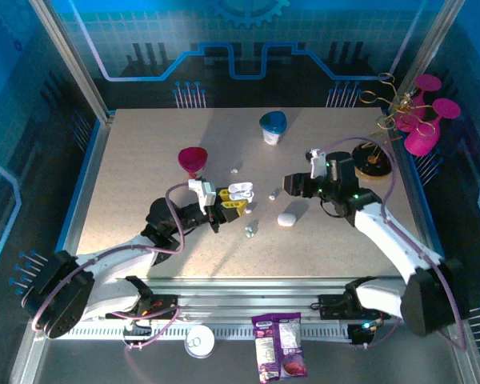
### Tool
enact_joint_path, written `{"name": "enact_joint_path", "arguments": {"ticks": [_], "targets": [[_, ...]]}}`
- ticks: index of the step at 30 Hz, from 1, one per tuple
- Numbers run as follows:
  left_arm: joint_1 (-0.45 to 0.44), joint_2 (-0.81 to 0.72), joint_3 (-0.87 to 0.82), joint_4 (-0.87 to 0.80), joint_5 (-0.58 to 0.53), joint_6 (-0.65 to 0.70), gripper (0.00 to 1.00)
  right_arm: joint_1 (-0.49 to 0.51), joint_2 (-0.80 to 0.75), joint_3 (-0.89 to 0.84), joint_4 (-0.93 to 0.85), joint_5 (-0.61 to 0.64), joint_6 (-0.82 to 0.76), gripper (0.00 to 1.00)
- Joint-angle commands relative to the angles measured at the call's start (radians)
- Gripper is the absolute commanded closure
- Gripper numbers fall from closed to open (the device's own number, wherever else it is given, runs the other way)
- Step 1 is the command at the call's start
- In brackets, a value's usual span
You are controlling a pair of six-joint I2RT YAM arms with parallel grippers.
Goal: Insert the wireless bluetooth earbuds into the charging case
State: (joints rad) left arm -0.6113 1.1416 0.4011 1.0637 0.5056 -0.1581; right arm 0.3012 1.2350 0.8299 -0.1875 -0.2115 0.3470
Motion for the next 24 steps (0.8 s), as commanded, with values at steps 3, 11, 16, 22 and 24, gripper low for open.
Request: {"name": "enact_joint_path", "arguments": {"ticks": [3,11,16,22,24], "targets": [[0.005,-0.082,-0.015,-0.125,-0.001,0.069,1.00,0.014,0.166,0.089,-0.045,-0.019,0.027,0.39],[-0.001,-0.079,-0.014,-0.112,0.016,0.056,1.00,0.092,0.491,0.290,-0.104,-0.060,-0.067,0.40],[-0.008,-0.079,-0.016,-0.113,0.015,0.050,1.00,0.122,0.626,0.396,-0.129,-0.051,-0.095,0.40],[-0.013,-0.083,-0.021,-0.112,0.030,0.057,1.00,0.128,0.716,0.444,-0.138,-0.063,-0.141,0.37],[-0.014,-0.083,-0.021,-0.113,0.037,0.061,1.00,0.127,0.738,0.457,-0.152,-0.070,-0.154,0.37]]}}
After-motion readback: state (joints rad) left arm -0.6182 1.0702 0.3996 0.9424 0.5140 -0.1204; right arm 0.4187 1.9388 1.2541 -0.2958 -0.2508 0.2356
